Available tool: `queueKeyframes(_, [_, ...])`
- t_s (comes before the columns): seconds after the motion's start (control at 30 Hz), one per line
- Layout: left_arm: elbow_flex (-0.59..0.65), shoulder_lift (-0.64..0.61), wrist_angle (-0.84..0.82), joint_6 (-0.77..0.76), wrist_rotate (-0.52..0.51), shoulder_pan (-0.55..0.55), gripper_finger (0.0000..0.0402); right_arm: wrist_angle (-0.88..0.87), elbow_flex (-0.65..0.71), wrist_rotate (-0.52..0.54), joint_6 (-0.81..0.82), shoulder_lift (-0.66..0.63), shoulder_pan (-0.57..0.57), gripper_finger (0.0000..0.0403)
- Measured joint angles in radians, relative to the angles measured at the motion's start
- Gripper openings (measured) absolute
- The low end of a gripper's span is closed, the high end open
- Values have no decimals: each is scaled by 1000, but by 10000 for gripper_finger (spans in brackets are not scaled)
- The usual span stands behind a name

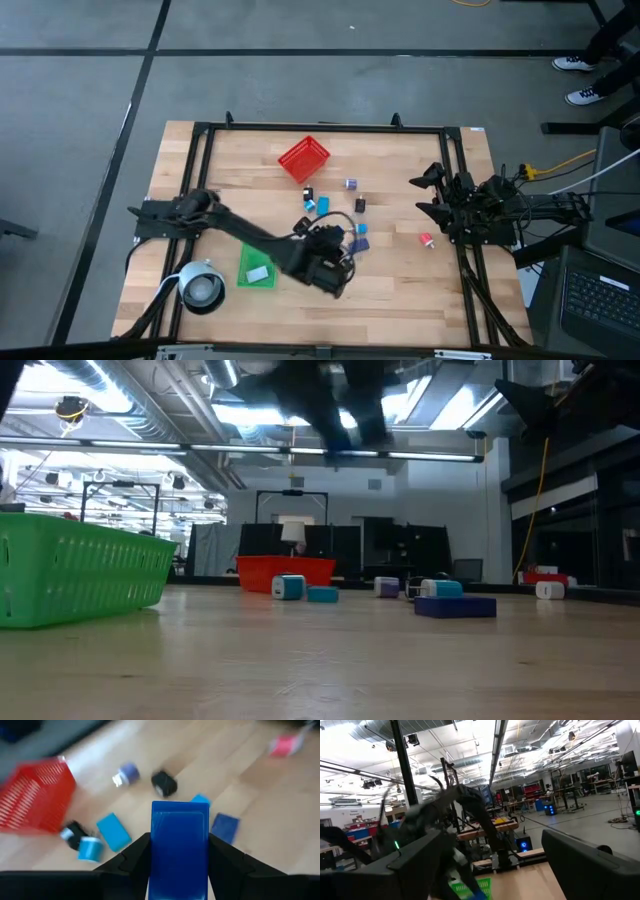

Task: Pick & Place Office items
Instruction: Put the left blue digital clock into the green bin

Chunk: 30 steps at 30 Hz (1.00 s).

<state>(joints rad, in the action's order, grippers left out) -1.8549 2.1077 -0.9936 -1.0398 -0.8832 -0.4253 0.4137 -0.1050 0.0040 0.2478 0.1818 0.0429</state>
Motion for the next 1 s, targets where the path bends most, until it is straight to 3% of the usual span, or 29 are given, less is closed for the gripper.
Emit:
queueKeyframes(0.13, [-3,-107,-101,-9,28,-77,151,1,0,-2,3,0,0,345])
queueKeyframes(0.37, [0,-143,-598,-306,365,-171,151,1,0,-5,7,0,0,345])
queueKeyframes(0.67, [96,-143,-561,-281,654,-206,151,5,0,-5,7,0,0,345])
queueKeyframes(1.0, [283,-145,-476,-288,678,-200,151,5,0,-5,6,0,0,345])
